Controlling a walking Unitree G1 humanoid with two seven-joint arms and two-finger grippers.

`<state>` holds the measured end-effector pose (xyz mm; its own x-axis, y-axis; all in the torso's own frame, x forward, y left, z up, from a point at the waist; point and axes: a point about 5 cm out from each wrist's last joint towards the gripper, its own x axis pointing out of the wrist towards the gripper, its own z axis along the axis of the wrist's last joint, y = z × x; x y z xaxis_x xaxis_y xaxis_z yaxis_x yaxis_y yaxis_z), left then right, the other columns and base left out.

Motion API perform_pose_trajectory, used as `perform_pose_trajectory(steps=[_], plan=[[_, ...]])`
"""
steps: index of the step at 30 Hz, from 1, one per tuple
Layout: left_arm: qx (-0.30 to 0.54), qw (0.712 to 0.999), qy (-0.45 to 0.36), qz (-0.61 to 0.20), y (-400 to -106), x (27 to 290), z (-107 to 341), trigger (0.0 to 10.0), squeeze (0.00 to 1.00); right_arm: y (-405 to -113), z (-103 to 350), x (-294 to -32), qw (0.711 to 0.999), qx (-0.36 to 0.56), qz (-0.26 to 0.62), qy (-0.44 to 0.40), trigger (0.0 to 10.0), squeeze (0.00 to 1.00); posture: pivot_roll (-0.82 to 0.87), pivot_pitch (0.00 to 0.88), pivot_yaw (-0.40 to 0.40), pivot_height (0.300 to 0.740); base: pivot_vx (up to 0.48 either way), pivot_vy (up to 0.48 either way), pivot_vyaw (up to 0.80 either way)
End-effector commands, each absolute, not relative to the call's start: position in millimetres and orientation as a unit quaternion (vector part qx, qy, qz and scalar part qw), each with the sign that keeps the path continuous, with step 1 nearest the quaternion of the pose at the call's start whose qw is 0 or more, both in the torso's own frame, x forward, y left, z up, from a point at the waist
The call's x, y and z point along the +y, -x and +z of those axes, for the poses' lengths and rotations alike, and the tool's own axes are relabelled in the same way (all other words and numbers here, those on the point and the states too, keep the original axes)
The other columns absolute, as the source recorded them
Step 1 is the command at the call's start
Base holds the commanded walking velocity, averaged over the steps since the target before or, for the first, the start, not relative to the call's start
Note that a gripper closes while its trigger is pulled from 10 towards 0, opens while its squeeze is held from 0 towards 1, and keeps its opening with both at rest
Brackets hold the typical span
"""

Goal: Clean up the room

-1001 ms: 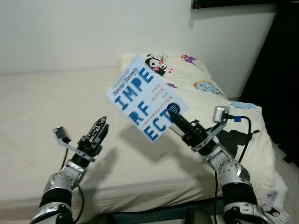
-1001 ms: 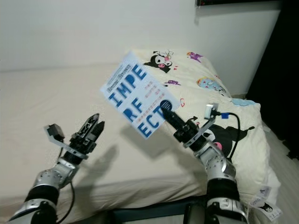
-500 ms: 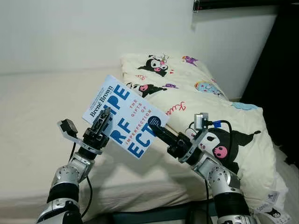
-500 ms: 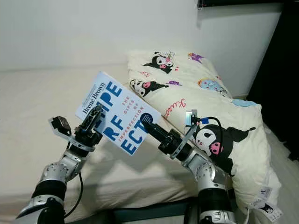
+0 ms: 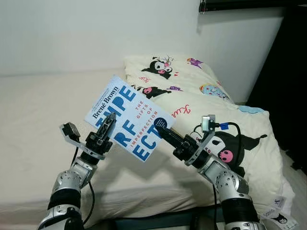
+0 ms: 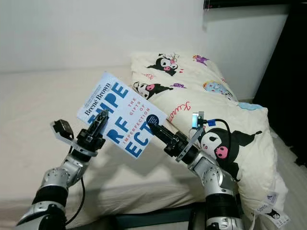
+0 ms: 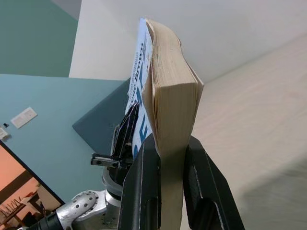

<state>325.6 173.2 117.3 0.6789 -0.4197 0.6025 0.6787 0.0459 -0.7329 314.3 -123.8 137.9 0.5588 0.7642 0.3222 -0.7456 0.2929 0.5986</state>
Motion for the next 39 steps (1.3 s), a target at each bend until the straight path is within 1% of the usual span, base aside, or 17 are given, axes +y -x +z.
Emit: perform_pose_trajectory(steps=[1,7,8,10,11,12,19,21,23,25,28,30,31,32,34,35,39], plan=[[-0.11,0.715,0.571,-0.388,-322,176,115,0.0,0.0,-316,147,-125,0.803,-0.01,0.471,-0.365,0.0,0.0,0.09,0.0,0.018,0.511,0.0,0.0,0.0],[-0.101,0.721,0.565,-0.389,-321,175,114,0.0,0.0,-315,146,-122,0.803,-0.006,0.47,-0.367,0.0,0.0,0.09,0.0,0.018,0.511,0.0,0.0,0.0],[-0.098,0.723,0.561,-0.391,-321,174,114,3.7,0.0,-314,145,-121,0.802,-0.004,0.471,-0.368,0.0,0.0,0.09,0.0,0.018,0.511,0.0,0.0,0.0],[-0.096,0.725,0.558,-0.393,-321,174,114,3.7,0.0,-313,144,-120,0.801,-0.002,0.472,-0.368,0.0,0.0,0.09,0.0,0.018,0.511,0.0,0.0,0.0],[-0.096,0.734,0.553,-0.383,-323,174,114,10.0,0.0,-313,144,-119,0.801,-0.001,0.472,-0.368,0.0,0.0,0.09,0.0,0.022,0.511,0.0,0.0,0.0],[-0.1,0.74,0.548,-0.378,-324,173,115,10.0,1.0,-313,143,-119,0.801,0.0,0.472,-0.368,0.0,0.0,0.09,0.0,0.022,0.511,0.0,0.0,0.0],[-0.092,0.743,0.542,-0.381,-322,170,113,10.0,1.0,-315,145,-120,0.805,-0.006,0.464,-0.369,0.0,0.0,0.09,0.0,0.02,0.511,0.0,0.0,0.0],[-0.073,0.752,0.536,-0.376,-320,170,104,10.0,1.0,-318,146,-124,0.813,-0.01,0.45,-0.369,0.0,0.0,0.09,0.0,0.02,0.511,0.0,0.0,0.0],[-0.018,0.784,0.502,-0.364,-313,168,84,10.0,1.0,-324,147,-130,0.827,-0.016,0.425,-0.368,0.0,0.0,0.09,0.0,0.022,0.511,0.0,0.0,0.0],[0.051,0.826,0.467,-0.312,-301,176,53,10.0,1.0,-330,145,-140,0.844,-0.02,0.387,-0.37,0.0,0.0,0.09,0.0,0.024,0.511,0.0,0.0,0.0],[0.071,0.837,0.465,-0.281,-296,183,43,10.0,1.0,-333,145,-145,0.853,-0.023,0.369,-0.369,0.0,0.0,0.09,0.0,0.024,0.511,0.0,0.0,0.0],[0.117,0.877,0.435,-0.167,-284,204,19,10.0,1.0,-338,141,-157,0.874,-0.021,0.322,-0.363,0.0,0.0,0.09,0.0,0.029,0.511,0.0,0.0,0.0],[0.117,0.877,0.435,-0.167,-284,204,19,10.0,1.0,-338,141,-157,0.874,-0.021,0.322,-0.363,0.0,0.0,0.09,0.0,0.029,0.511,0.0,0.0,0.0],[0.141,0.896,0.41,-0.098,-279,217,9,10.0,1.0,-340,139,-162,0.882,-0.018,0.304,-0.358,0.0,0.0,0.09,0.0,0.029,0.511,0.0,0.0,0.0],[0.16,0.903,0.396,-0.042,-272,228,0,10.0,1.0,-340,135,-166,0.888,-0.01,0.291,-0.355,0.0,0.0,0.09,0.0,0.029,0.516,0.0,0.0,0.0],[0.173,0.907,0.383,-0.004,-265,236,-6,10.0,0.0,-339,131,-168,0.891,-0.004,0.285,-0.354,0.0,0.0,0.09,0.0,0.029,0.521,0.0,0.0,0.0],[0.204,0.913,0.353,0.033,-257,242,-15,10.0,0.0,-338,126,-167,0.891,0.0,0.283,-0.356,0.0,0.0,0.09,0.0,0.029,0.531,0.0,0.0,0.0]])
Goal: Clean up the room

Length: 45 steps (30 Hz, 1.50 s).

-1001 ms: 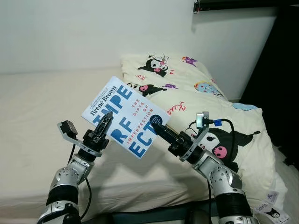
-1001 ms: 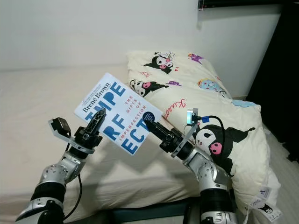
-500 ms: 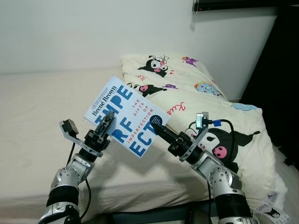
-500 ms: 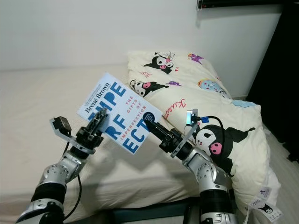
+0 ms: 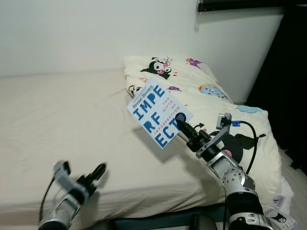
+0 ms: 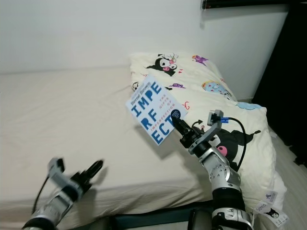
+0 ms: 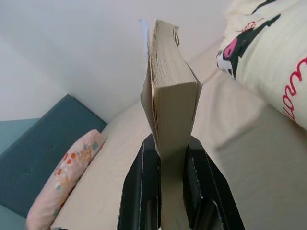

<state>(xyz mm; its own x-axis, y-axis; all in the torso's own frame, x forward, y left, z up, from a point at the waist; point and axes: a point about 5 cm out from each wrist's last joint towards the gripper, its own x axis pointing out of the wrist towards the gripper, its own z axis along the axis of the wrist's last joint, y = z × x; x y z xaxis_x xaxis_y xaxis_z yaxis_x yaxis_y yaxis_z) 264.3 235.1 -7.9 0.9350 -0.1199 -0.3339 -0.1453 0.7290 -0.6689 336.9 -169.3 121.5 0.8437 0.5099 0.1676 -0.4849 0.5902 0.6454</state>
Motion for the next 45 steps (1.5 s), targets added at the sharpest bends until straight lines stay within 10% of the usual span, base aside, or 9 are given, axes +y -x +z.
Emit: perform_pose_trajectory(steps=[1,45], plan=[[0.223,0.913,0.337,0.042,-254,243,-18,10.0,0.0,-338,125,-166,0.89,0.001,0.283,-0.357,0.0,0.0,0.1,0.0,0.024,0.536,0.0,0.0,0.0],[0.397,0.888,0.219,0.076,-194,231,-68,10.0,0.0,-336,115,-152,0.885,-0.002,0.29,-0.364,0.0,0.0,0.09,0.0,0.063,0.736,-0.12,0.0,0.0]])
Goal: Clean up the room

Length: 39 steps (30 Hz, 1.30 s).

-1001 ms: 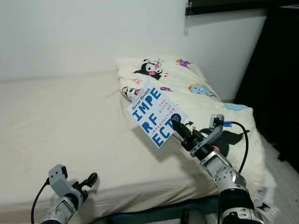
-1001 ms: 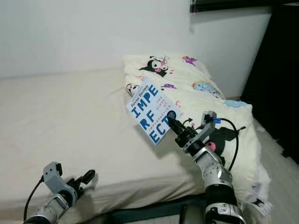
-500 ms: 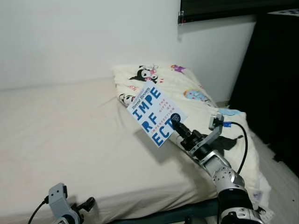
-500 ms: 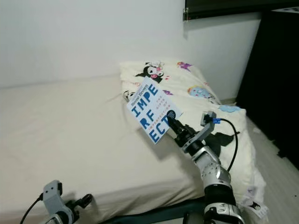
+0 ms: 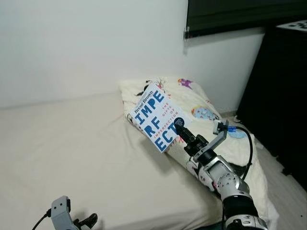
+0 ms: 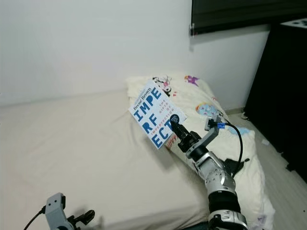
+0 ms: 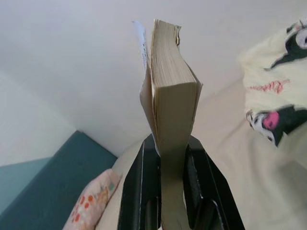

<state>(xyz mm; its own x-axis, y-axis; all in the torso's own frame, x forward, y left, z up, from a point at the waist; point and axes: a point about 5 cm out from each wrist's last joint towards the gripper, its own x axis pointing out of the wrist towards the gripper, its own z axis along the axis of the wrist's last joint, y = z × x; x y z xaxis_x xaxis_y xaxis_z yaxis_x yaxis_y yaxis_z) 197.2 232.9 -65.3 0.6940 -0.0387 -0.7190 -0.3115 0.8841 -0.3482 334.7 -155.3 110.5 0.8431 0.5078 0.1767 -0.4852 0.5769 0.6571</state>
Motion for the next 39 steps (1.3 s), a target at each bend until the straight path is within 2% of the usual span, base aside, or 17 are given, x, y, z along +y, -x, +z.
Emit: perform_pose_trajectory(steps=[1,5,6,7,8,9,10,11,14,16,21,32,35,39], plan=[[0.393,0.889,0.22,0.081,-195,232,-67,10.0,0.0,-335,114,-151,0.887,0.0,0.29,-0.36,0.0,0.0,0.09,0.0,0.063,0.74,-0.472,0.0,0.0],[0.389,0.891,0.218,0.085,-196,233,-67,10.0,0.0,-333,108,-148,0.901,0.017,0.295,-0.317,0.0,0.0,0.09,0.0,0.064,0.74,0.0,0.0,0.0],[0.387,0.894,0.211,0.083,-196,233,-66,10.0,0.0,-332,100,-144,0.91,0.041,0.296,-0.287,5.5,0.0,0.09,0.0,0.064,0.74,0.0,0.0,0.0],[0.387,0.894,0.211,0.083,-196,233,-66,10.0,0.0,-332,100,-144,0.91,0.041,0.296,-0.287,5.5,0.0,0.09,0.0,0.064,0.74,0.0,0.0,0.0],[0.388,0.895,0.204,0.079,-196,232,-66,10.0,0.0,-330,91,-142,0.918,0.072,0.291,-0.261,10.0,0.0,0.09,0.0,0.059,0.74,0.0,0.0,0.0],[0.387,0.898,0.197,0.077,-196,232,-66,10.0,0.0,-327,79,-141,0.926,0.1,0.283,-0.227,10.0,0.0,0.09,0.0,0.059,0.74,0.0,0.0,0.0],[0.387,0.898,0.197,0.077,-196,232,-66,10.0,0.0,-327,79,-141,0.926,0.1,0.283,-0.227,10.0,0.0,0.09,0.0,0.059,0.74,0.0,0.0,0.0],[0.388,0.898,0.194,0.075,-196,230,-67,10.0,0.0,-322,62,-142,0.935,0.143,0.269,-0.182,10.0,0.0,0.09,0.0,0.056,0.74,0.0,0.0,0.8],[0.407,0.896,0.171,0.056,-192,219,-72,10.0,0.0,-289,6,-161,0.937,0.26,0.211,-0.096,10.0,0.0,0.1,0.0,0.05,0.74,0.0,0.0,0.8],[0.409,0.895,0.169,0.054,-191,218,-73,10.0,0.0,-286,2,-163,0.937,0.266,0.207,-0.096,10.0,0.0,0.1,0.0,0.05,0.74,0.0,0.0,0.8],[0.426,0.889,0.162,0.038,-189,208,-76,10.0,0.0,-258,-24,-175,0.929,0.31,0.176,-0.105,10.0,0.0,0.09,0.0,0.05,0.74,0.0,0.0,0.8],[0.438,0.881,0.172,0.04,-192,200,-77,10.0,0.0,-246,-37,-180,0.927,0.33,0.148,-0.096,10.0,0.0,0.08,0.0,0.054,0.74,0.0,0.0,0.79],[0.449,0.877,0.165,0.046,-192,199,-78,10.0,0.0,-242,-41,-181,0.926,0.337,0.139,-0.102,10.0,0.0,0.09,0.0,0.047,0.74,-0.48,0.0,0.79],[0.452,0.88,0.142,0.037,-189,203,-79,10.0,0.0,-244,-39,-181,0.929,0.327,0.141,-0.106,10.0,0.0,0.08,0.0,0.047,0.74,0.0,0.0,0.79]])
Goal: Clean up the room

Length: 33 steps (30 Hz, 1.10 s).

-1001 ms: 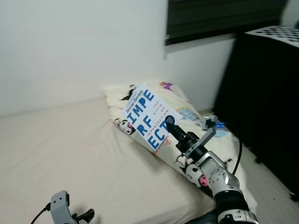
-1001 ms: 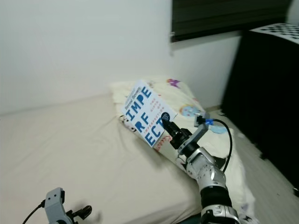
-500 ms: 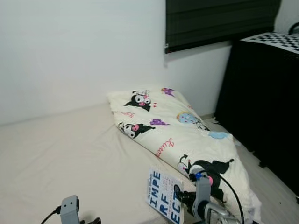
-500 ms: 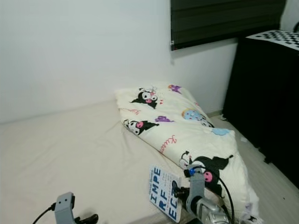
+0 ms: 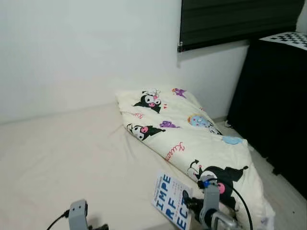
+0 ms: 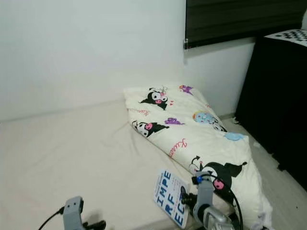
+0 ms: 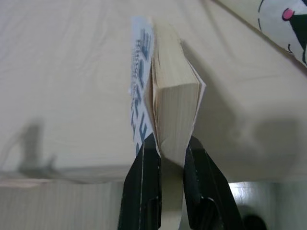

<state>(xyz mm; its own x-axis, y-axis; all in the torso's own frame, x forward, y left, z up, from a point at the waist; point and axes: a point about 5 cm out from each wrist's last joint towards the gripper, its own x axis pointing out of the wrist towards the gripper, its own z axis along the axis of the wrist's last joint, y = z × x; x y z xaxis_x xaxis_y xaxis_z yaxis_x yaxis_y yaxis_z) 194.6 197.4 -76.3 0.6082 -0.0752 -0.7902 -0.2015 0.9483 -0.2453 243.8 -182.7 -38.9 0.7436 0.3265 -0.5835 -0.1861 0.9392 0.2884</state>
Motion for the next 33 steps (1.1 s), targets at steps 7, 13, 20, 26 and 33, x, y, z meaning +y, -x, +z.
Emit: perform_pose_trajectory(steps=[7,13,20,26,33], plan=[[0.448,0.883,0.138,0.027,-187,198,-80,10.0,0.0,-261,-23,-174,0.939,0.271,0.175,-0.116,10.0,0.0,0.08,0.0,0.042,0.74,0.0,0.0,0.79],[0.452,0.882,0.131,0.021,-188,196,-80,10.0,0.0,-269,-14,-164,0.938,0.248,0.216,-0.111,10.0,0.0,0.07,0.0,0.038,0.74,0.0,0.0,0.78],[0.451,0.884,0.123,0.015,-190,197,-79,10.0,0.0,-268,-14,-157,0.931,0.249,0.246,-0.107,10.0,0.0,0.08,0.0,0.031,0.74,0.0,0.0,0.78],[0.453,0.884,0.113,0.015,-190,198,-79,10.0,0.0,-264,-19,-161,0.931,0.264,0.233,-0.099,10.0,0.0,0.08,0.0,0.034,0.74,0.0,0.0,0.78],[0.454,0.885,0.104,0.007,-191,193,-79,10.0,0.0,-248,-35,-177,0.93,0.307,0.169,-0.106,10.0,0.0,0.08,0.0,0.034,0.74,0.0,0.0,0.78]])
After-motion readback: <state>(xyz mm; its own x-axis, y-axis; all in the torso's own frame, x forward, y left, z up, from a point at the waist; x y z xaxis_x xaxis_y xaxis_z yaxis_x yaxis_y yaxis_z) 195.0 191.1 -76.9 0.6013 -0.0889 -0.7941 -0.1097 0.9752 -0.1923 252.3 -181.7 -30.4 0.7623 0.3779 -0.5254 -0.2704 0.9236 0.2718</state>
